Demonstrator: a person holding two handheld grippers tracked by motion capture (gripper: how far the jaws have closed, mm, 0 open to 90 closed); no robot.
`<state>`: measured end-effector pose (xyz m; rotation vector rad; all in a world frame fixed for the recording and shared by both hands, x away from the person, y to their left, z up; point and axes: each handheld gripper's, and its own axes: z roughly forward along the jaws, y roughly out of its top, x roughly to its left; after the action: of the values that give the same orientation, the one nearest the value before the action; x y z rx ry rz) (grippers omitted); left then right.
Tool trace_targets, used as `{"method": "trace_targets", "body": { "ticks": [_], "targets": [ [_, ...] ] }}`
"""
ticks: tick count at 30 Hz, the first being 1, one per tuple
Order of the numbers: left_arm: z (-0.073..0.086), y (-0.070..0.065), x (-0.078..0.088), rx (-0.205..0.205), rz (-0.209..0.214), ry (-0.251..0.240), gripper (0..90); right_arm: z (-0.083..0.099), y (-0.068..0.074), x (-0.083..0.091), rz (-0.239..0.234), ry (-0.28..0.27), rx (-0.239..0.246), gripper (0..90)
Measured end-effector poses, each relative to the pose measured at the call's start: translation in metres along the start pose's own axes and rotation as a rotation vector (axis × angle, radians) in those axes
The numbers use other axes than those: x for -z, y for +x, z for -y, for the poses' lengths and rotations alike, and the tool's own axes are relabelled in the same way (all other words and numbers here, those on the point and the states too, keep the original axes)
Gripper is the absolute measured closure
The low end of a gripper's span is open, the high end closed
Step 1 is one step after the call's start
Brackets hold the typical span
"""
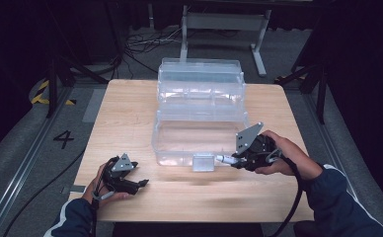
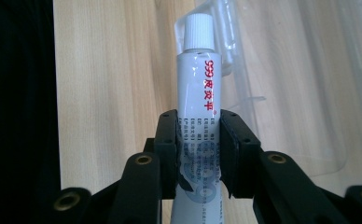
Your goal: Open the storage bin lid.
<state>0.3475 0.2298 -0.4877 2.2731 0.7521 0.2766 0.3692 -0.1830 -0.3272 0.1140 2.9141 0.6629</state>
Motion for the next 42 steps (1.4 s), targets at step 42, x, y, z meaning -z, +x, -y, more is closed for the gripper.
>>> {"method": "trace_targets", "body": {
  "ticks": [42],
  "targets": [
    [0.0, 0.0, 0.0, 0.003, -0.001, 0.0, 22.4, -0.034, -0.071, -0.01, 0.044, 0.088, -0.028, 70.8]
  ]
}}
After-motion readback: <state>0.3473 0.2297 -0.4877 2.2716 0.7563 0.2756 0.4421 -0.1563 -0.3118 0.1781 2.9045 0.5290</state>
